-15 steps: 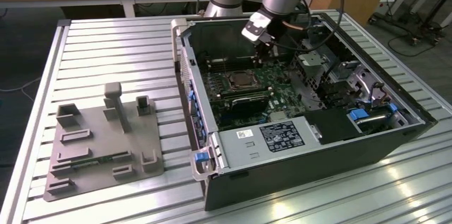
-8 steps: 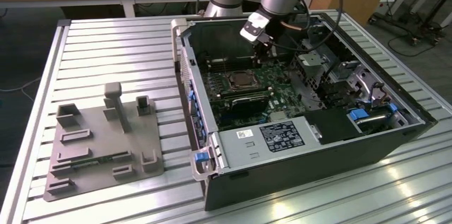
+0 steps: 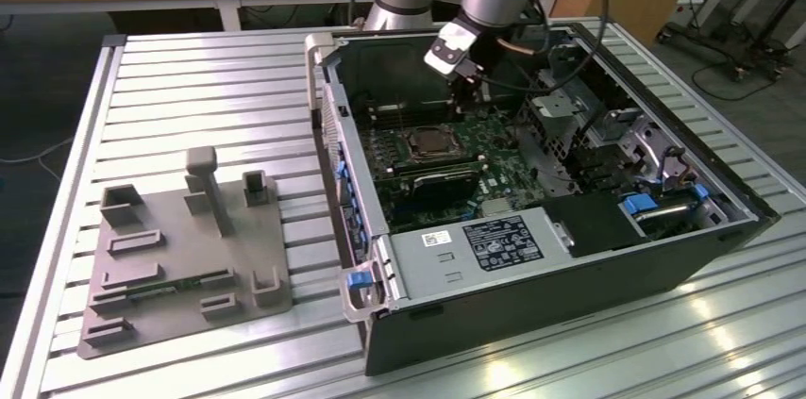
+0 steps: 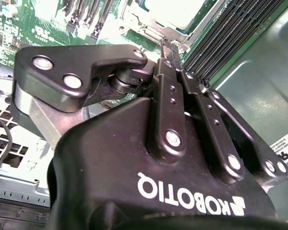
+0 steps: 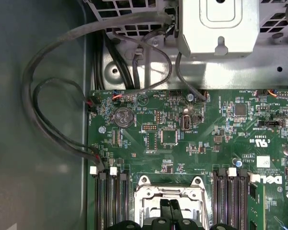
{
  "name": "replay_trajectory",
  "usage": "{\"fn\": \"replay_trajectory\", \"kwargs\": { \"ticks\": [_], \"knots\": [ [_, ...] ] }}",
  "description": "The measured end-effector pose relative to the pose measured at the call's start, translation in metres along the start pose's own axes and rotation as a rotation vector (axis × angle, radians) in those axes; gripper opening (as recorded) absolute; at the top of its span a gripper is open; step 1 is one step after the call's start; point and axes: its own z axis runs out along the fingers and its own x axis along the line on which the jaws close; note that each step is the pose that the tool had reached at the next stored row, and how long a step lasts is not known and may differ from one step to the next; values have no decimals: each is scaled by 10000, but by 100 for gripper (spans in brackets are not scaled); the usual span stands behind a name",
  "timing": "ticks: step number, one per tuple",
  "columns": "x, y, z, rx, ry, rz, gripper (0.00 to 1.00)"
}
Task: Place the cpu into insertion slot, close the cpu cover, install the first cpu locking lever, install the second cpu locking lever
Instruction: 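Close the cpu cover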
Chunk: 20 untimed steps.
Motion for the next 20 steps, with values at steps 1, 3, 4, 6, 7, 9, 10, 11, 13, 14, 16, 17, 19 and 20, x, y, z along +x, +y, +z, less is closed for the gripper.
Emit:
{"fn": "replay_trajectory", "kwargs": {
  "ticks": [1,3,4,6,7,9,10,11,13,14,16,17,19,20],
  "knots": [
    [0,-6,1,0,0,0,10],
    [0,-19,3,-1,1,1,10],
    [0,-25,4,0,1,1,10],
    [0,-37,5,0,0,1,10],
    [0,-43,5,0,0,1,10],
    [0,-52,7,0,0,1,10],
    [0,-57,7,0,0,0,10],
    [0,-61,7,0,0,0,10],
    [0,-70,8,0,0,1,10],
    [0,-73,8,0,0,1,10],
    [0,-79,9,0,0,0,10],
    [0,-83,9,0,1,0,10],
    [-1,-86,10,0,0,0,10],
    [0,-89,10,0,0,0,10]
  ]
}}
